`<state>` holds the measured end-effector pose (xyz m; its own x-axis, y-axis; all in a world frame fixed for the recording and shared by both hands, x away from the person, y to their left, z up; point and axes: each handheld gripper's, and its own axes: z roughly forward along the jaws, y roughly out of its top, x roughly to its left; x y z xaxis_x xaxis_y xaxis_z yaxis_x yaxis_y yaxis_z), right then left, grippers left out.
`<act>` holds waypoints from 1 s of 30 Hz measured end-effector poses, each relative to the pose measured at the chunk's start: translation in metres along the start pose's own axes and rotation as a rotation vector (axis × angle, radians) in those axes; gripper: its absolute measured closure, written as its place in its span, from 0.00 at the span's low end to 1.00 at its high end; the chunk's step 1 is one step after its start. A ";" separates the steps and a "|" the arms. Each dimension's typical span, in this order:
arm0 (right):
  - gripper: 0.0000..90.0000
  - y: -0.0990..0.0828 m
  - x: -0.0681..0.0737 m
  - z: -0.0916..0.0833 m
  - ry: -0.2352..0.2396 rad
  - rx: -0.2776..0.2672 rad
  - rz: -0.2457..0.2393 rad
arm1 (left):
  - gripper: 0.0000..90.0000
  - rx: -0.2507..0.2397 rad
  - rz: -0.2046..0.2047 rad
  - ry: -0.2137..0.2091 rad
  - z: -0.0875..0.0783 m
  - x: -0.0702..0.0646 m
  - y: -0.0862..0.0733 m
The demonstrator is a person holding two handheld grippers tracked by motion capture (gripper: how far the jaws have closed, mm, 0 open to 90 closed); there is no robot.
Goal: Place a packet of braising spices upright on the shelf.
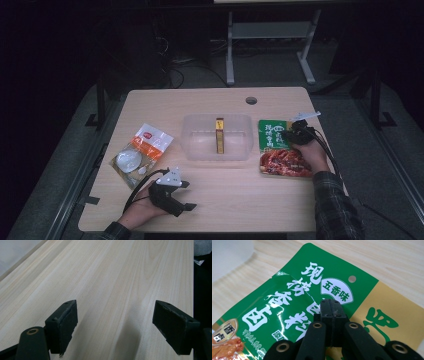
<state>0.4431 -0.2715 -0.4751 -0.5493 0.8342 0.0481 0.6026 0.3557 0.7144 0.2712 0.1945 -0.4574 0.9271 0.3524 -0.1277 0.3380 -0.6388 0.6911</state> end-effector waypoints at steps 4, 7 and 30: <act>1.00 -0.010 0.003 -0.005 0.014 -0.036 0.018 | 0.22 0.009 0.006 -0.002 0.000 -0.001 0.000; 1.00 -0.015 0.007 -0.009 0.026 -0.041 0.032 | 0.22 0.008 0.008 -0.002 0.001 -0.001 0.001; 1.00 -0.044 0.050 -0.060 0.012 0.043 -0.074 | 0.22 0.005 0.015 -0.010 0.002 -0.004 0.003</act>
<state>0.3544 -0.2704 -0.4622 -0.6000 0.8000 0.0053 0.5842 0.4337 0.6860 0.2686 0.1903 -0.4564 0.9335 0.3361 -0.1247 0.3252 -0.6476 0.6891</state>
